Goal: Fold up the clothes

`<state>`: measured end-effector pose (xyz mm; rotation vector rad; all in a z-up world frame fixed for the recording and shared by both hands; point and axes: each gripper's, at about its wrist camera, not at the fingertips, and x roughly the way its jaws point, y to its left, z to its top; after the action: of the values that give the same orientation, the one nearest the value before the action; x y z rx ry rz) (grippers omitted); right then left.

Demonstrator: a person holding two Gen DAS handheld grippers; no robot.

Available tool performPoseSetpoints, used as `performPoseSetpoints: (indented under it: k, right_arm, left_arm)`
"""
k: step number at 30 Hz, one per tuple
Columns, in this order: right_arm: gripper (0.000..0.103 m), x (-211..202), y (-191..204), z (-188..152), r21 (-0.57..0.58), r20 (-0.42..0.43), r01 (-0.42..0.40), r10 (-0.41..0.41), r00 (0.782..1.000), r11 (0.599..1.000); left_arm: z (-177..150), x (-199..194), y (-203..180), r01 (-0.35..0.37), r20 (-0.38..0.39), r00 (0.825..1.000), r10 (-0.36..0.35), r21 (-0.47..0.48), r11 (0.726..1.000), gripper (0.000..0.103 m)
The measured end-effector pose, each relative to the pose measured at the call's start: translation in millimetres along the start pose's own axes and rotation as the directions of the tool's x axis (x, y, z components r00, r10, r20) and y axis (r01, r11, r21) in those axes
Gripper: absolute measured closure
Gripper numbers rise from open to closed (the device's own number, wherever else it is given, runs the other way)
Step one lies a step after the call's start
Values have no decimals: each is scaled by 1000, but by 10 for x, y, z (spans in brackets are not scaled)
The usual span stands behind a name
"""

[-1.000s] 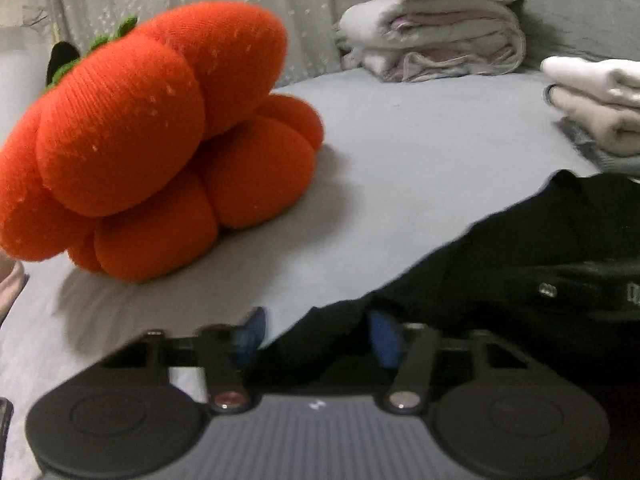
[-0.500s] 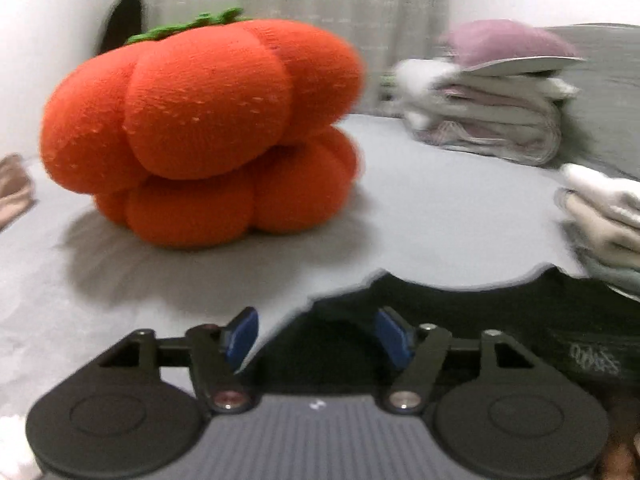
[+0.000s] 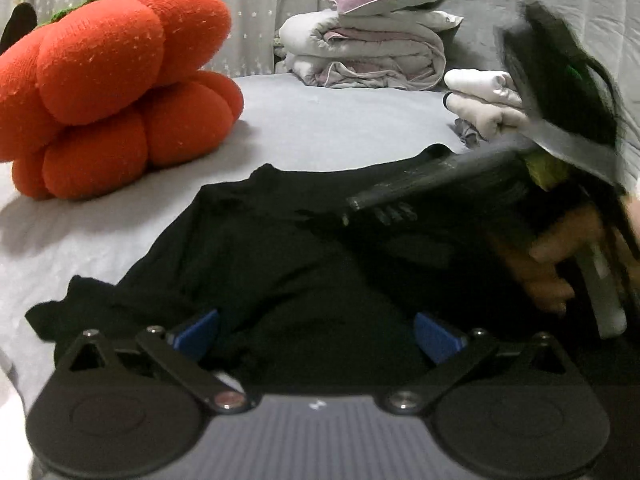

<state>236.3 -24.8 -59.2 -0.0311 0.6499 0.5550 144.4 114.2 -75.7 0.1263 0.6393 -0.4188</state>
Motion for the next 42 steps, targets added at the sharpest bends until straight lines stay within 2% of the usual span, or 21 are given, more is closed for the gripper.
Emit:
performPoseSetpoints:
  k: [2,3,4,6,8,9,10,15,19,22,27,32,37,39,42]
  right_arm:
    - [100,18,8,46,7,3,13,-13,1000,1000]
    - [95,-19,-1,43,22,11,18,-18,1000,1000]
    - [85,-56,-10,40,38,19,23,-24,1000,999]
    - [84,-131,-28,33,69,35,33,-35,999,997]
    - [71,-206,-45,27,100,51,42,-47,998,994]
    - [60,-281,-31,-30,111,52,40,-46,998,993]
    - [59,-356,12,-89,103,51,48,-53,997,994]
    - [59,-567,261,-212,33,16,101,-102,995,994]
    - [59,-733,350,-315,19,-40,95,-95,995,995]
    - [59,-790,361,-401,13,-75,121,-119,990,993]
    - [59,-602,384,-382,-35,-86,158,-161,983,987]
    - [59,-344,231,-194,-10,-106,99,-100,989,995]
    - [58,-59,207,57,-78,-129,39,-49,990,996]
    - [58,67,206,166,-72,-136,16,-25,990,997]
    - [58,216,245,306,-50,-123,23,-29,992,998]
  left_arm:
    - [-35,-67,37,-2,-1,1000,2,2,1000,0]
    - [-37,-75,37,-4,-1,1000,4,4,1000,0]
    - [-39,-83,36,-6,-1,1000,6,6,1000,0]
    - [-40,-93,37,-6,-1,1000,6,6,1000,0]
    - [-41,-102,38,-6,-1,1000,6,6,1000,0]
    - [-43,-122,34,-6,0,1000,6,7,1000,0]
    - [-39,-112,34,-6,0,1000,6,7,1000,0]
    - [-35,-101,36,-6,0,1000,6,8,1000,0]
    - [-34,-99,38,-6,0,1000,6,8,1000,0]
    - [-33,-100,37,-6,0,1000,6,8,1000,0]
    - [-33,-101,30,-17,-2,1000,17,10,1000,0]
    - [-27,-90,33,-20,-3,1000,20,11,1000,0]
    - [-29,-95,37,-19,-2,1000,19,11,1000,0]
    - [-29,-94,38,-19,-2,1000,19,11,1000,0]
    - [-29,-93,37,-19,-2,1000,19,11,1000,0]
